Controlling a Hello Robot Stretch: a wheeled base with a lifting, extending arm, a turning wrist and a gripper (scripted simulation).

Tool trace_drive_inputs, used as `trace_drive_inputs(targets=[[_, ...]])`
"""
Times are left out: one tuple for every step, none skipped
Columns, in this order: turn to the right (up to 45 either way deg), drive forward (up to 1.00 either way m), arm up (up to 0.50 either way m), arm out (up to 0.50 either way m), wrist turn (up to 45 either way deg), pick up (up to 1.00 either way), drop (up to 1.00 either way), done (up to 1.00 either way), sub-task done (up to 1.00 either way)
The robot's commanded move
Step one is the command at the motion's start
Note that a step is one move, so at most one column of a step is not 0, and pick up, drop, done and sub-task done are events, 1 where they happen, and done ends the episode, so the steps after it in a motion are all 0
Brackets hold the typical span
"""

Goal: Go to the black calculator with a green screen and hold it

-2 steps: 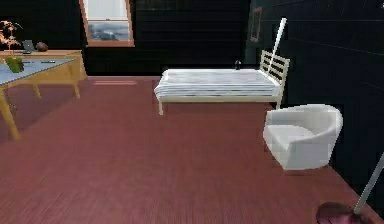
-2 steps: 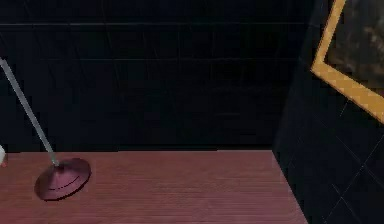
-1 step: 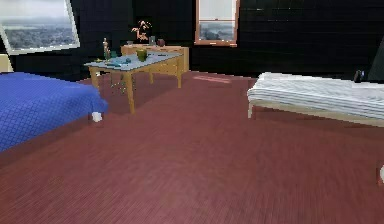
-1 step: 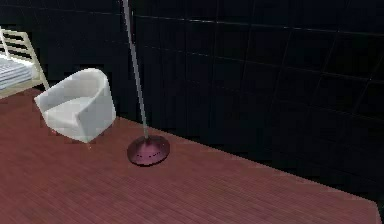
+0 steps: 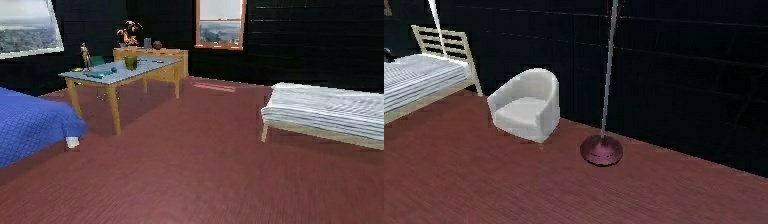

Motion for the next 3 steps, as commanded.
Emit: trace_drive_inputs(targets=[[-45.0,0.00,0.00,0.00,0.0,0.00,0.00,0.00,0.00],[-27.0,0.00,0.00,0.00,0.0,0.00,0.00,0.00,0.00],[0.0,0.15,0.00,0.00,0.0,0.00,0.00,0.00,0.00]])
